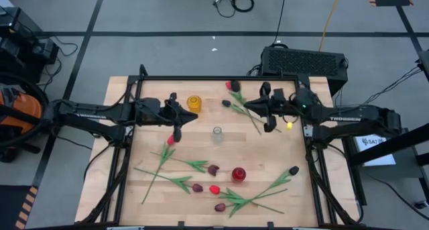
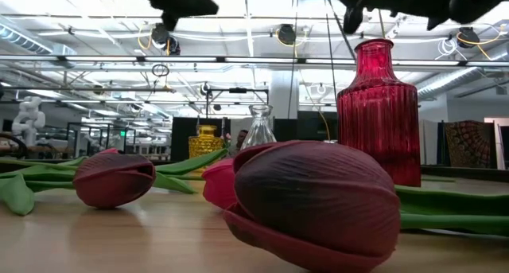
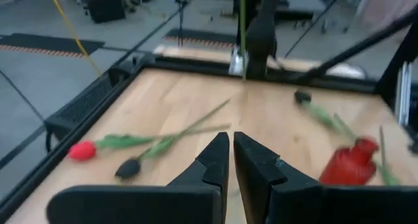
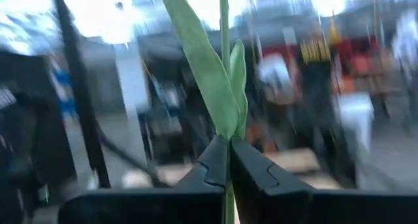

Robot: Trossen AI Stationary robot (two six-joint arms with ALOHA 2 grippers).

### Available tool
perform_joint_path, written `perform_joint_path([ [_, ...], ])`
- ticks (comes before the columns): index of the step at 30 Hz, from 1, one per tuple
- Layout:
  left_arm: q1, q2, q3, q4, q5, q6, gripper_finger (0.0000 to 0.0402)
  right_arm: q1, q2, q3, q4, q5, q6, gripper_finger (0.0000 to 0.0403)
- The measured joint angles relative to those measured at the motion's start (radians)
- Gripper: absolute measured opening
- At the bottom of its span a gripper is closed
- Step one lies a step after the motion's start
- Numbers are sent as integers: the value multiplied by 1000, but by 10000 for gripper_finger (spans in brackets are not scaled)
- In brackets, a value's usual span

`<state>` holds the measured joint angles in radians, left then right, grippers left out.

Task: Sort flowers into vase by color
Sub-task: Put the middle black tulip into the yellow vase

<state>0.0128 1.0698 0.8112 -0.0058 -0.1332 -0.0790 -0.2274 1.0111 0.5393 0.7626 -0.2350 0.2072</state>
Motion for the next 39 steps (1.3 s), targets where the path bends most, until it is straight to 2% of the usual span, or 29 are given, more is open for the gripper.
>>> perform_joint_path([
  [2, 0, 34, 0, 68, 30, -21, 39, 20, 38, -44, 178, 5, 22, 2],
  [5, 0, 88, 0, 162, 90, -46, 67, 50, 94, -73, 327, 27, 74, 2],
  [13, -2, 255, 0, 482, 96, -47, 195, 158, 196, -73, 477, 43, 91, 2],
  [17, -2, 325, 20, 613, 96, -67, 235, 176, 201, -73, 523, 54, 57, 3],
  [30, -30, 572, 238, 622, 95, -39, 244, 184, 201, -73, 528, 113, 45, 4],
  [39, -25, 612, 294, 629, 117, -38, 244, 184, 201, -72, 519, 113, 39, 4],
])
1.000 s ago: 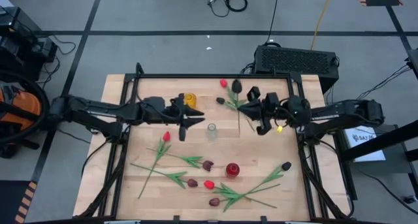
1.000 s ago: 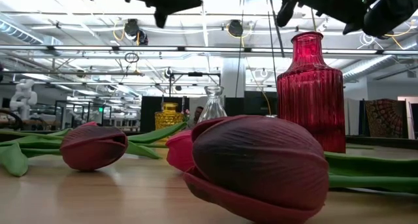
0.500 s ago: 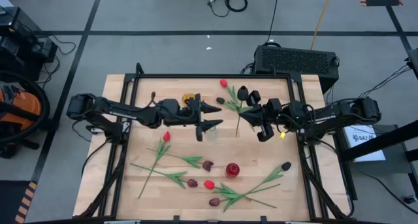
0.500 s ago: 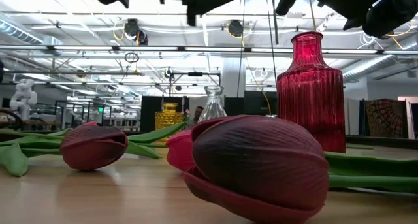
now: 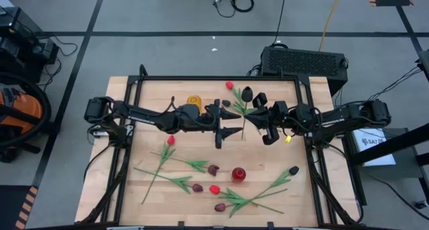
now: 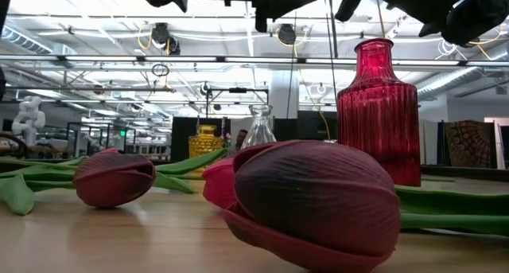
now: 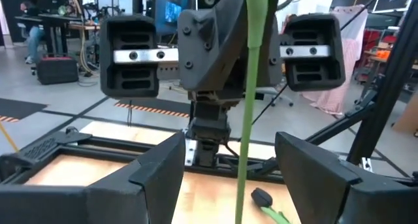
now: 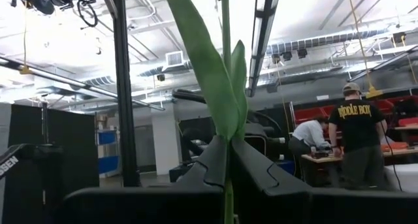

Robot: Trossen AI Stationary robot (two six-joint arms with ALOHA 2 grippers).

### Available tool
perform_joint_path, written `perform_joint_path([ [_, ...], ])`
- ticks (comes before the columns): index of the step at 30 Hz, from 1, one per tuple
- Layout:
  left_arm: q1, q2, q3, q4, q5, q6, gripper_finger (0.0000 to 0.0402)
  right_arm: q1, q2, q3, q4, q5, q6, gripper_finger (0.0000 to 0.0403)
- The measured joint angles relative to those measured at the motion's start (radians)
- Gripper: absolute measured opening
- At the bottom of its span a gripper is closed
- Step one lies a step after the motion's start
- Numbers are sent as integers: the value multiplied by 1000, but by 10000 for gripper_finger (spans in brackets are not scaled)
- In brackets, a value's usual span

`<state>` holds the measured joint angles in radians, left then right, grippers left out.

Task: Sort flowers into vase by color
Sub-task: Put the middle black tulip into the yellow vase

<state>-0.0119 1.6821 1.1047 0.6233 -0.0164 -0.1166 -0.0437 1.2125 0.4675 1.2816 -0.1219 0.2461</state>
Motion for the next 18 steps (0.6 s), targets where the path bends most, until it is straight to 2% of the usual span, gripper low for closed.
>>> perform_joint_path([
  [6, 3, 0, 18, 0, 14, 1, 244, 0, 0, 0, -13, 0, -9, 4],
  [13, 10, 0, 18, 24, 15, 49, 244, 0, 0, 0, -64, 69, -27, 4],
  [18, 23, 0, 18, 15, 120, 44, 244, 0, 0, 0, -64, 70, -26, 4],
])
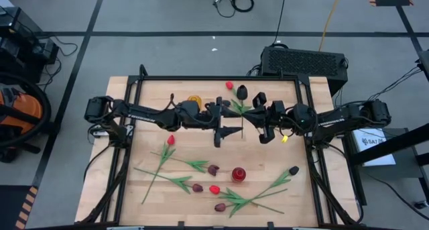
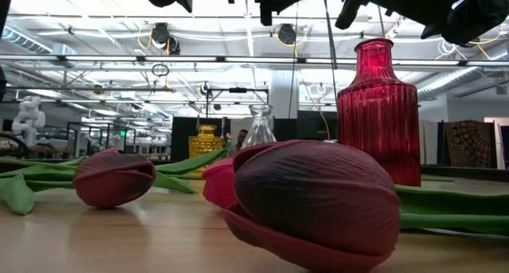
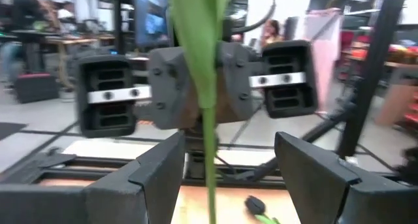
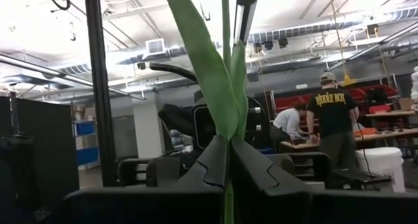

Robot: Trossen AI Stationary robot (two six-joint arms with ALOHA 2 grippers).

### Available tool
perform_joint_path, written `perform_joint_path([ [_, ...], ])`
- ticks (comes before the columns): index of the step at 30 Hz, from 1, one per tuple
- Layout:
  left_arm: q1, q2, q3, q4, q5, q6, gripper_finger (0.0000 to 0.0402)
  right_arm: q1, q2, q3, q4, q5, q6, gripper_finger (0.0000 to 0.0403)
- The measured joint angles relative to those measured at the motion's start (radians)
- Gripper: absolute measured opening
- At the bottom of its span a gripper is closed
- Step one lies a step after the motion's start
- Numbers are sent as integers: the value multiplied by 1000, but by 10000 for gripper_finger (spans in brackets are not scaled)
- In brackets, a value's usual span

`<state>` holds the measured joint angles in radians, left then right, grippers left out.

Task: Sort flowers into vase by color
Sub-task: Put the middle black tulip into the yellow vase

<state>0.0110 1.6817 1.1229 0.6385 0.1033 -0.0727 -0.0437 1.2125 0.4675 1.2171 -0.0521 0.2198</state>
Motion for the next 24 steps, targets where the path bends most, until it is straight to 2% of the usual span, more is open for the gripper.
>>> perform_joint_path([
  [7, 1, 0, 0, 11, 9, 0, 234, 0, 0, 0, -9, 0, 1, 4],
  [24, 31, 0, 0, 8, 9, 1, 81, 0, 0, 0, -47, 0, -4, 4],
])
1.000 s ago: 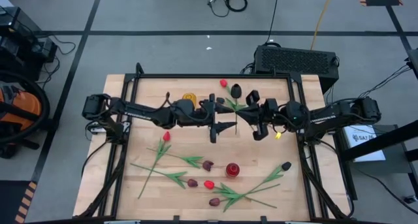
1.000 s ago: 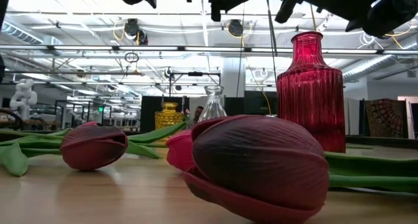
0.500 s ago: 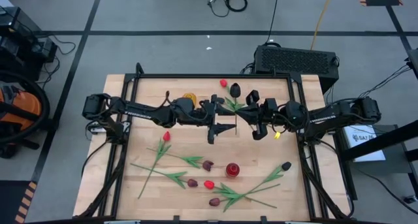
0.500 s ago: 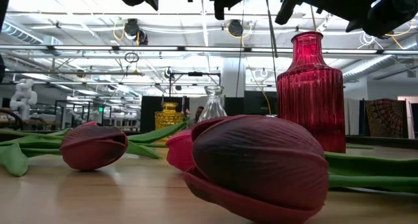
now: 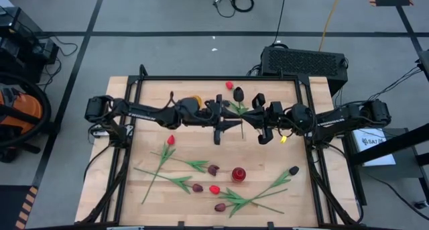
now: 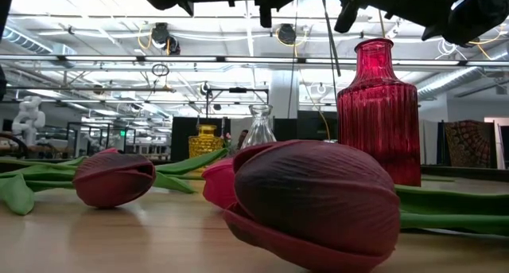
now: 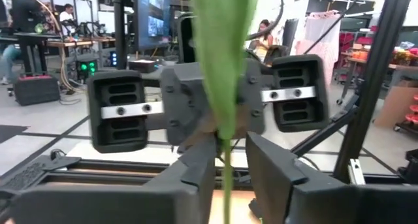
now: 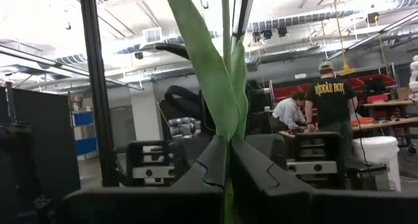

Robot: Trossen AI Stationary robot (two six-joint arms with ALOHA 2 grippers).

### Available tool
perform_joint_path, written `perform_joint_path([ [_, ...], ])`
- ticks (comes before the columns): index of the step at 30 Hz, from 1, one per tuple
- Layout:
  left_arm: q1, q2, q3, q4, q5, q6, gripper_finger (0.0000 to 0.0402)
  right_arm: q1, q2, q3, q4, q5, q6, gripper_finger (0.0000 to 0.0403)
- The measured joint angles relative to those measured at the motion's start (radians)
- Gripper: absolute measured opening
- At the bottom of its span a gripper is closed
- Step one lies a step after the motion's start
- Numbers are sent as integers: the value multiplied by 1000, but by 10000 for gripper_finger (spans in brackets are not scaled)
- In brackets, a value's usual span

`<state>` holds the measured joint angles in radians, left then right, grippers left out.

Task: Sort flowers into vase by color
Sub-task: Put the middle black tulip into the yellow vase

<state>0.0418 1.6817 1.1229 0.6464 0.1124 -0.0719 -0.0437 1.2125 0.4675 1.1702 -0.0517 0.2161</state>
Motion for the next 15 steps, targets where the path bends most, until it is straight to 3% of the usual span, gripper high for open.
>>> perform_joint_path([
  [7, 7, 0, 0, -2, 32, 0, 11, 0, 0, 0, -3, -2, 0, 4],
  [11, 13, 0, -1, -10, 64, 0, 12, 0, 0, 0, -24, -4, 0, 10],
  [15, 20, -6, -1, -40, 72, 0, 14, 0, -1, 0, -40, -2, -1, 44],
])
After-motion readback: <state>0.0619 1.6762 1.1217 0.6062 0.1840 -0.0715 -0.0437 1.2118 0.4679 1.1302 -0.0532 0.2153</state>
